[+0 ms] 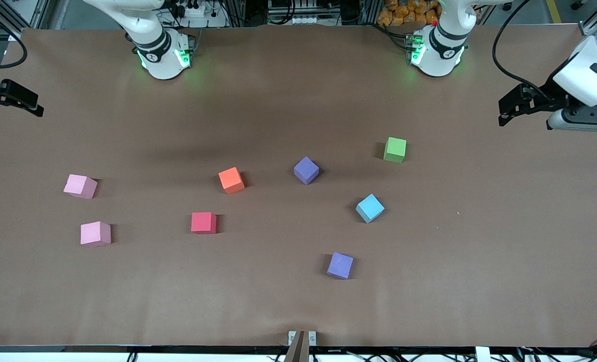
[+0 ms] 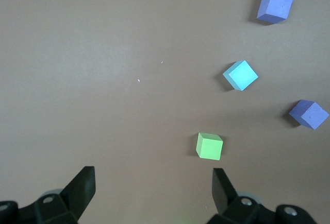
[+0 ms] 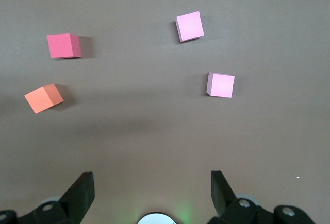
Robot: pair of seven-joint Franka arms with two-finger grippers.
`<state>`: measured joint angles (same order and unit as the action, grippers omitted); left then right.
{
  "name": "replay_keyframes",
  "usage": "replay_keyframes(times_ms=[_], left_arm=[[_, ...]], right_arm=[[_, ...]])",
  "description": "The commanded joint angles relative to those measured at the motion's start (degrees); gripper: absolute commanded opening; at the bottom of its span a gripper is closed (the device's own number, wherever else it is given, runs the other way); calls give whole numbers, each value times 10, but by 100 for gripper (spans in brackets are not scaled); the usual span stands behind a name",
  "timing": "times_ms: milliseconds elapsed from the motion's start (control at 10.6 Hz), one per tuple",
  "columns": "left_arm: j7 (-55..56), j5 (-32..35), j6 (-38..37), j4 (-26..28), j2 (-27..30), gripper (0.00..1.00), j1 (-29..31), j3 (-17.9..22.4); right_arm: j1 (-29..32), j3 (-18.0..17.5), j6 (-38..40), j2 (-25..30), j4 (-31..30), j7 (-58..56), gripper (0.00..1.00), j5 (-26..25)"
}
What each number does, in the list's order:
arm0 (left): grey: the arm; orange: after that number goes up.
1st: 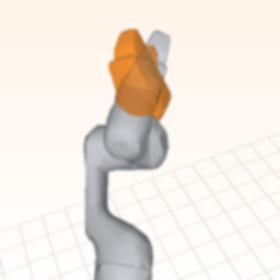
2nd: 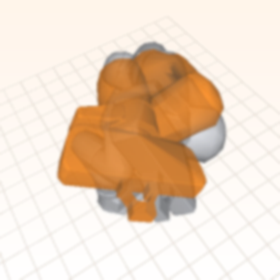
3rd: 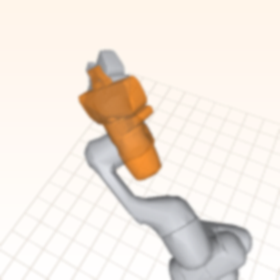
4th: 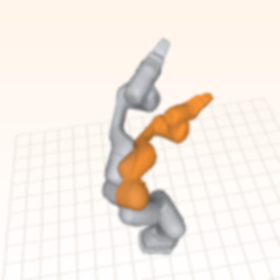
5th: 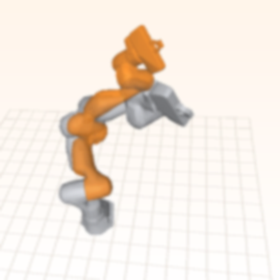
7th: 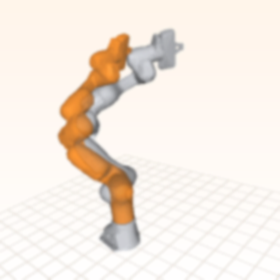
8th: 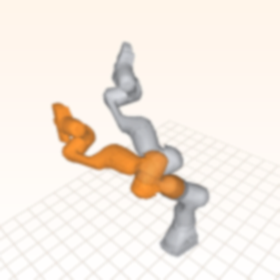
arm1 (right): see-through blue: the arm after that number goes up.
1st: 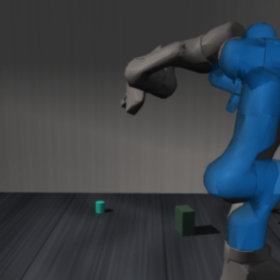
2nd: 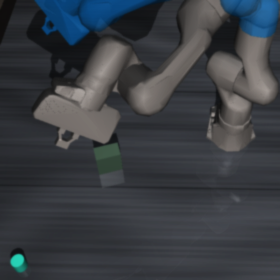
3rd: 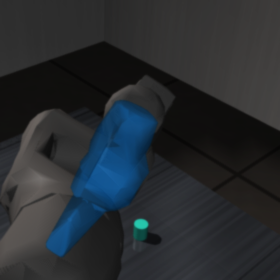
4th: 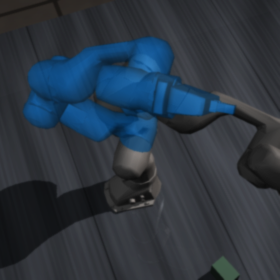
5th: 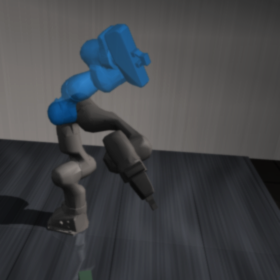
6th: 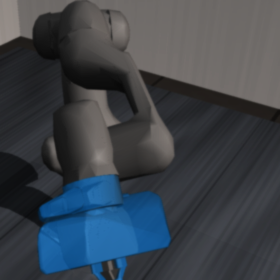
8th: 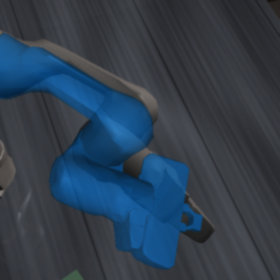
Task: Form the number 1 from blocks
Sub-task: 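Reach the right gripper to the orange cube while the left gripper reaches the cyan cube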
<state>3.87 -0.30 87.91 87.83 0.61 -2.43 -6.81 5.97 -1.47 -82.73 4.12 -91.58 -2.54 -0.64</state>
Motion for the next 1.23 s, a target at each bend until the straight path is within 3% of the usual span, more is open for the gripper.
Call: replay_keyframes(times_ms=[0, 566, 754, 1131], left_arm=[[-11, -11, -11, -12, -3, 100, 2, -1], [-1, -14, 7, -9, -66, 100, -5, -7], [45, -10, 53, -10, -114, 100, -48, -15], [228, 7, 186, -13, -202, 100, -122, -15]], right_arm=[[6, -7, -20, 18, -9, -7, 100, 24], [-10, -10, -36, 19, -12, -6, 100, 38], [-67, -10, -88, 17, -82, 17, 100, 47], [-149, -35, -285, -6, -245, 50, 100, 49]])
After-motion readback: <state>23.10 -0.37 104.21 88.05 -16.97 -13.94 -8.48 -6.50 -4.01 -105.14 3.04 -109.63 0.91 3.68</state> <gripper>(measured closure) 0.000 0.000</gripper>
